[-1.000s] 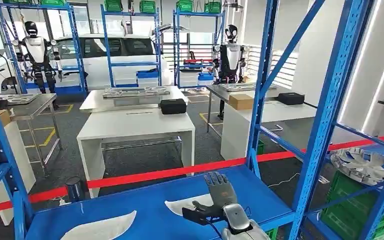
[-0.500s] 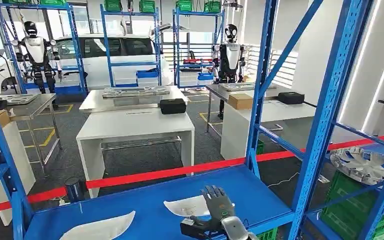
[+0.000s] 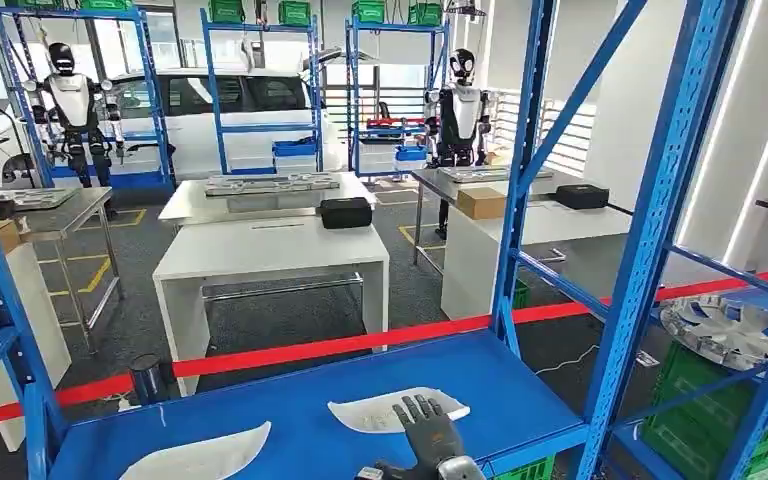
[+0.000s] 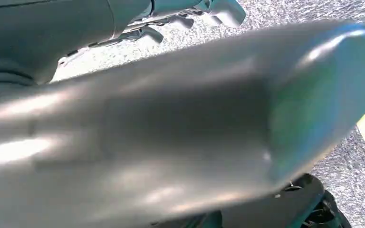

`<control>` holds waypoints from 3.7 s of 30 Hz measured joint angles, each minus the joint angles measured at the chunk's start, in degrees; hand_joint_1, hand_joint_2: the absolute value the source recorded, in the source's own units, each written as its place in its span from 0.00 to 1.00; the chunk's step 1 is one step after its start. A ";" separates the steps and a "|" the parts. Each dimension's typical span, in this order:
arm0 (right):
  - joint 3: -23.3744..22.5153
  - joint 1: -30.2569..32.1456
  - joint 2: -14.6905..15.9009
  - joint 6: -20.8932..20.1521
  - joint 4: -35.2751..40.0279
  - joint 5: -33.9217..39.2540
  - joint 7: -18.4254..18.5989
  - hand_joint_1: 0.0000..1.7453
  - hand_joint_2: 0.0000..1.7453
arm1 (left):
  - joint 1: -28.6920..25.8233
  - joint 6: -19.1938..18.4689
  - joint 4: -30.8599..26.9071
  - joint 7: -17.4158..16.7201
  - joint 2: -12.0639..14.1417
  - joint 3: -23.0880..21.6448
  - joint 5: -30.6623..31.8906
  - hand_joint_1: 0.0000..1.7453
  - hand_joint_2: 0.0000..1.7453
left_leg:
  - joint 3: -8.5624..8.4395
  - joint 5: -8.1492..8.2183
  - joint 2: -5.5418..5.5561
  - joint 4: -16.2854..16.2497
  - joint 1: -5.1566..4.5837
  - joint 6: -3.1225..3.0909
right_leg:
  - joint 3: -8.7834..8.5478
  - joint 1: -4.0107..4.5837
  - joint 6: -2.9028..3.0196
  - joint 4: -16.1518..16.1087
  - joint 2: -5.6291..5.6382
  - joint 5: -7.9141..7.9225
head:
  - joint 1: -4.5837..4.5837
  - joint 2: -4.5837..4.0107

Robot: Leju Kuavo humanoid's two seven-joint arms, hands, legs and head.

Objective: Take the parts from the cabinet and place them on the table.

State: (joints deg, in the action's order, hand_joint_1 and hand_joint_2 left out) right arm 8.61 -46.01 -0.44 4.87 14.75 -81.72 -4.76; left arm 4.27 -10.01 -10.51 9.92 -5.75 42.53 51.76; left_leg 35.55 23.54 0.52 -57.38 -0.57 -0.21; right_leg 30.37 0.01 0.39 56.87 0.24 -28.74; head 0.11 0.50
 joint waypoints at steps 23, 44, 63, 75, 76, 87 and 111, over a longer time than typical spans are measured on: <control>0.00 0.55 -0.44 0.53 -0.15 0.26 0.11 0.00 0.00 | 0.21 0.20 -0.02 -0.90 -0.13 0.42 0.22 0.00 0.00 | -2.45 3.04 0.02 -0.88 0.09 -1.34 | 5.85 -0.67 -1.09 4.88 -0.09 3.03 | 0.26 0.00; 0.00 0.93 -0.83 0.85 -0.15 0.66 0.46 0.00 0.00 | 0.09 0.44 -0.02 -0.15 -0.02 0.96 0.28 0.00 0.00 | -4.03 3.74 0.12 0.31 0.00 0.56 | 3.41 -0.15 0.69 1.65 0.24 1.93 | -0.18 0.00; 0.00 0.94 0.35 1.88 -0.17 2.12 4.67 0.00 0.00 | -0.16 0.26 0.00 0.31 -0.02 1.27 1.22 0.00 0.00 | -4.03 3.83 0.12 0.13 -0.16 0.42 | 3.17 -0.32 0.57 1.43 0.21 2.00 | -0.15 0.00; -0.04 0.08 1.40 1.88 -0.17 2.64 7.63 0.00 0.00 | -0.48 0.09 0.00 1.55 0.17 1.51 1.11 0.00 0.00 | -4.04 3.83 0.13 0.13 -0.16 0.42 | 3.16 -0.31 0.57 1.43 0.20 2.00 | -0.15 0.00; -0.07 0.04 1.57 1.88 -0.15 2.71 7.56 0.00 0.00 | -0.55 0.09 0.00 1.55 0.20 1.62 1.11 0.00 0.00 | -4.04 3.83 0.13 0.13 -0.15 0.42 | 3.16 -0.31 0.57 1.43 0.20 2.00 | -0.15 0.00; -0.76 0.79 2.05 1.62 -0.39 2.54 6.49 0.00 0.00 | -0.77 0.09 0.02 1.62 0.20 1.75 1.11 0.00 0.00 | -4.04 3.84 0.13 0.13 -0.16 0.41 | 3.16 -0.32 0.56 1.43 0.20 1.99 | -0.15 0.00; -0.92 2.05 2.05 2.21 -0.48 2.54 5.92 0.00 0.00 | -0.78 0.20 0.04 1.92 0.11 2.14 0.39 0.00 0.00 | -4.00 3.91 0.13 0.05 -0.18 0.33 | 3.14 -0.38 0.52 1.36 0.20 2.02 | -0.15 0.00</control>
State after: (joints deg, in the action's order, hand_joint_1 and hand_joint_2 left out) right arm 7.69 -43.97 1.62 7.08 14.27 -79.19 1.16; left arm 3.50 -9.81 -10.47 11.85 -5.64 44.68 52.15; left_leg 31.55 27.45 0.65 -57.33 -0.75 0.12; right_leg 33.51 -0.37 0.92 58.23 0.44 -26.73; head -0.04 0.50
